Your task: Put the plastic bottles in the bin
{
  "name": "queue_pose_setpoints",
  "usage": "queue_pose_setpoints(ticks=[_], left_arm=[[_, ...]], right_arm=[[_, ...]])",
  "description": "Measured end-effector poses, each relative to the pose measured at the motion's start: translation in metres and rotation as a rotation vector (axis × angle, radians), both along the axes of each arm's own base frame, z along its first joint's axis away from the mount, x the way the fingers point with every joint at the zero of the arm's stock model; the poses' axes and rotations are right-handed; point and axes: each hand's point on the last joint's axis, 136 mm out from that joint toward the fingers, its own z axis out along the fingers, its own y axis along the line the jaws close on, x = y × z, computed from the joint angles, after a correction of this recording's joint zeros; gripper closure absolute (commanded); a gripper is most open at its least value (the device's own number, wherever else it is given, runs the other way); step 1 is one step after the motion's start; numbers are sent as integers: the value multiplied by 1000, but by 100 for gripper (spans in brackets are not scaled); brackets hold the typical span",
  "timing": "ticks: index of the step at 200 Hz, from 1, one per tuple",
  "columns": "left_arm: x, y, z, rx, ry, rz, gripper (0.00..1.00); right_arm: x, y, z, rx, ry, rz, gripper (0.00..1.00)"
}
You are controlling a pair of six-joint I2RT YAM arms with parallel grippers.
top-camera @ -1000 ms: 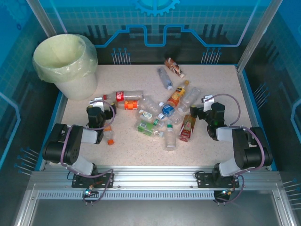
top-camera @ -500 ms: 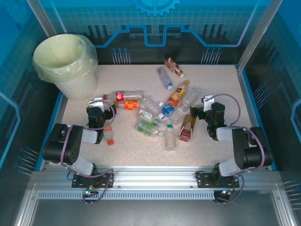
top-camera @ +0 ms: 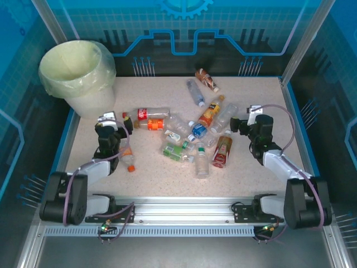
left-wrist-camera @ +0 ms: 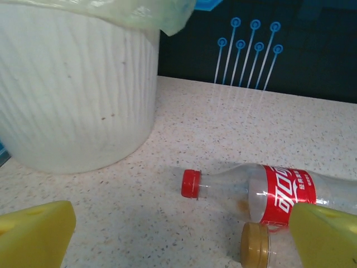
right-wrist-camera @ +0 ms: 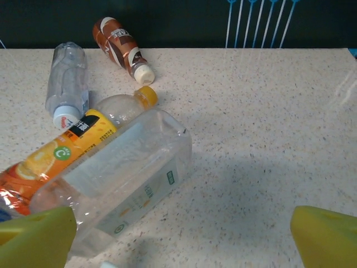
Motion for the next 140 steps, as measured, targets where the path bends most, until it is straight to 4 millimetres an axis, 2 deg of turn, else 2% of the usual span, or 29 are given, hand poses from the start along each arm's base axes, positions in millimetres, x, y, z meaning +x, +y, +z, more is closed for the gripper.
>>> queue_pose_setpoints(ticks=[34,49,62,80,107,120,140], left_arm=[[-1,6,40,-140,9,76,1],[-2,5,55,-230,11,99,1],[-5,2,59,-308,26,109,1],[-10,-5,54,-406,66,104,1],[-18,-19,34,-523,151,85,1],[-21,-24,28,-562,181,74,1],[-23,-31,25,-601,214,57,1]], right_arm=[[-23,6,3,123,143,-80,0],[-38,8,-3,196,236,-131,0],[-53,14,-11,247,327,-157,0],[-79,38,-30,285,463,-135,0],[-119,76,-56,275,644,-90,0],[-132,87,-65,260,702,-86,0],[-144,94,-79,227,758,-120,0]])
